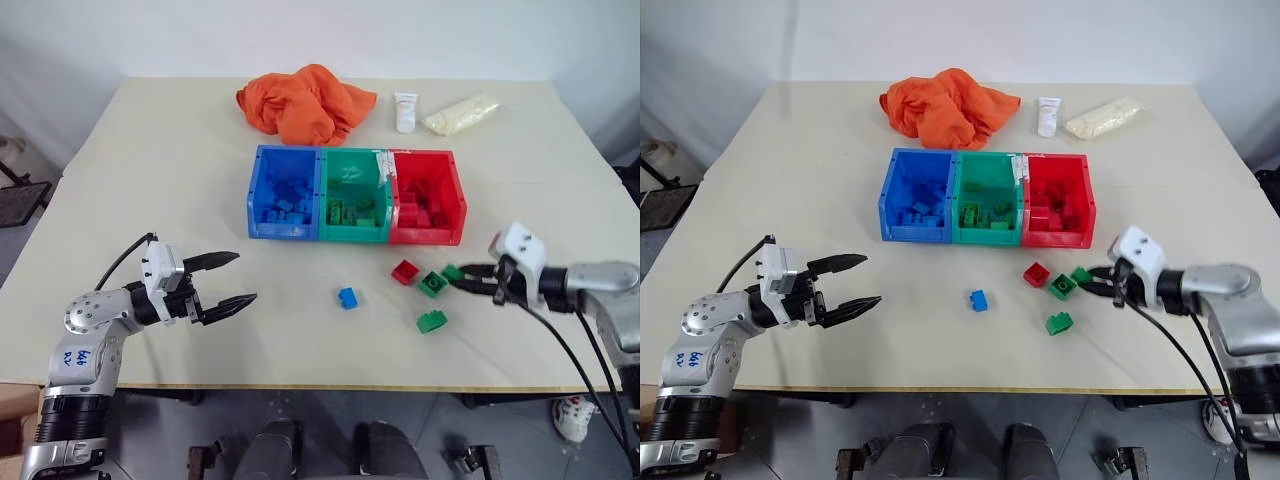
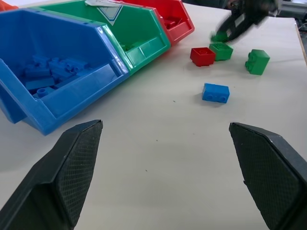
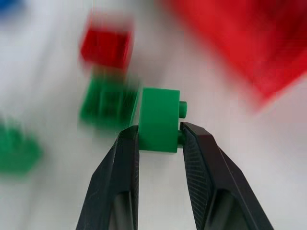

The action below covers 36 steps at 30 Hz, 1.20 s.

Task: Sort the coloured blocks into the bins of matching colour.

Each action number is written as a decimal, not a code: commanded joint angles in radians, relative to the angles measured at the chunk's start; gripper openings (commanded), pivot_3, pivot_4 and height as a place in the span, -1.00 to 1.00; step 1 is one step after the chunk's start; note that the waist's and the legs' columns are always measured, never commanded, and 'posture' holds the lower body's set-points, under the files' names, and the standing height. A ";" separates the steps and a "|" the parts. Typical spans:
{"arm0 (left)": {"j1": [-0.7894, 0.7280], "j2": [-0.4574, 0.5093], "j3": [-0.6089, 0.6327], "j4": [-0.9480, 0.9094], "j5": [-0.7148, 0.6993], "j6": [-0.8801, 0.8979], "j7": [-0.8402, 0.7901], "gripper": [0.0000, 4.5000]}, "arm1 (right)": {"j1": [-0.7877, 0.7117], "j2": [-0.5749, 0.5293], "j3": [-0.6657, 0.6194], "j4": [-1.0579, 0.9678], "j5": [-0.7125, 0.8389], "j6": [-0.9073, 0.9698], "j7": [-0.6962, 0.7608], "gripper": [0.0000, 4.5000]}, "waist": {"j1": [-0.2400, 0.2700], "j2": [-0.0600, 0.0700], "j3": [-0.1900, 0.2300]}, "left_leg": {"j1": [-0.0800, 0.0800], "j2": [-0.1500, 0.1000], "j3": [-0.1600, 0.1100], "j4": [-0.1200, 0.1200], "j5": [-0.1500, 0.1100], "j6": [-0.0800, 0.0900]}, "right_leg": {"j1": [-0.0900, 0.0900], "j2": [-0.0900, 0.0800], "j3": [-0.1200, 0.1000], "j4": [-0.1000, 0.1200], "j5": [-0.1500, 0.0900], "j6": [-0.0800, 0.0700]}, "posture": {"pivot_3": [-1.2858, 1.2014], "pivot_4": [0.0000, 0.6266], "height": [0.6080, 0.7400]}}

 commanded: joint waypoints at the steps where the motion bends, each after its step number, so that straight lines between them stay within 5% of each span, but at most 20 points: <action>1: -0.017 -0.012 0.008 -0.005 -0.009 -0.021 0.010 1.00 | -0.119 0.033 0.024 -0.046 0.021 0.064 -0.018 -0.60 | -0.003 0.000 0.000 | 0.000 0.001 0.000 0.000 0.000 -0.001 | 0.000 0.000 0.000 0.000 0.000 0.000 | 0.03 -0.52 1.00; 13: -0.046 -0.027 0.005 0.024 0.001 -0.052 0.028 1.00 | -0.552 0.450 0.215 0.517 -0.180 -0.253 -0.131 -0.60 | -0.009 -0.001 0.000 | -0.001 0.001 -0.001 0.000 -0.001 -0.002 | -0.003 0.002 0.000 0.007 0.000 0.000 | 0.03 -0.52 1.00; 19: -0.040 -0.023 0.014 0.009 -0.005 -0.056 0.042 1.00 | -0.636 0.487 0.226 0.692 -0.255 -0.371 -0.155 0.31 | -0.010 -0.001 0.000 | -0.001 0.000 -0.003 0.000 -0.001 -0.002 | -0.004 0.002 0.000 0.008 0.000 0.000 | 0.03 -0.52 1.00; 24: -0.038 -0.024 0.015 0.012 -0.008 -0.059 0.047 1.00 | -0.586 0.427 0.176 0.561 -0.215 -0.350 -0.090 0.98 | -0.023 -0.001 0.000 | -0.003 0.000 -0.001 0.000 -0.001 -0.002 | -0.007 0.002 0.000 0.011 0.000 0.000 | 0.03 -0.52 1.00; 36: -0.088 -0.027 -0.006 0.079 0.001 -0.072 0.007 1.00 | -0.007 -0.024 -0.091 -0.205 0.114 -0.001 0.195 0.98 | 0.000 -0.001 0.000 | -0.011 0.001 0.000 0.004 -0.001 -0.002 | -0.014 0.001 0.000 0.014 0.000 0.000 | 0.03 -0.52 1.00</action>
